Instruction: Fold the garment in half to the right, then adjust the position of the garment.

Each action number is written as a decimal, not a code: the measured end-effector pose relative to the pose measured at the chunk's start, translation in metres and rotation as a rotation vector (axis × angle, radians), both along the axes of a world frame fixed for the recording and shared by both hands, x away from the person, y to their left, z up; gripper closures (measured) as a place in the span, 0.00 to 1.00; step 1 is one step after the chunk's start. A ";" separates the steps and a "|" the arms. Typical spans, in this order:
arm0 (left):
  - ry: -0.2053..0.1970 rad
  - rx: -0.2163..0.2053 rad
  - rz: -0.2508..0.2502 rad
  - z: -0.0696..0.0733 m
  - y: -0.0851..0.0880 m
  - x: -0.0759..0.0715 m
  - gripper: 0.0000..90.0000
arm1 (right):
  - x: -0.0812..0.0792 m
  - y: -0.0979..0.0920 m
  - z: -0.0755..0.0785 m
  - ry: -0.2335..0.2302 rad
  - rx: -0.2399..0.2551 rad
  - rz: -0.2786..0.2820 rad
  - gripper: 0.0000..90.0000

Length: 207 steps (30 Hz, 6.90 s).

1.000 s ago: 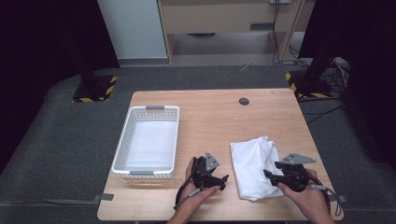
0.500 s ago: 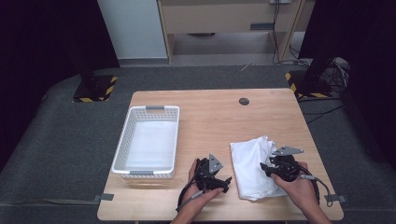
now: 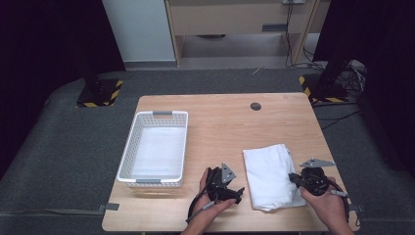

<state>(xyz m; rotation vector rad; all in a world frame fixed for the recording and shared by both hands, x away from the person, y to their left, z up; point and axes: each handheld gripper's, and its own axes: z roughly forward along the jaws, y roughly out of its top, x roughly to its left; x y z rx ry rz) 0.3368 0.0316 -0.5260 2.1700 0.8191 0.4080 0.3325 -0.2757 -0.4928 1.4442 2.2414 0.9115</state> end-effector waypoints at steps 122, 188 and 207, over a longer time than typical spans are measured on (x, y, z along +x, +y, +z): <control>0.057 -0.075 0.169 0.019 0.048 0.016 0.03 | -0.008 0.126 -0.044 -0.071 -0.037 0.116 0.01; 0.081 -0.135 0.116 0.048 0.031 0.016 0.03 | -0.031 0.058 0.007 -0.099 0.022 0.267 0.10; 0.095 -0.092 0.086 0.054 0.015 0.045 0.06 | -0.054 0.022 -0.003 -0.111 0.035 0.325 0.12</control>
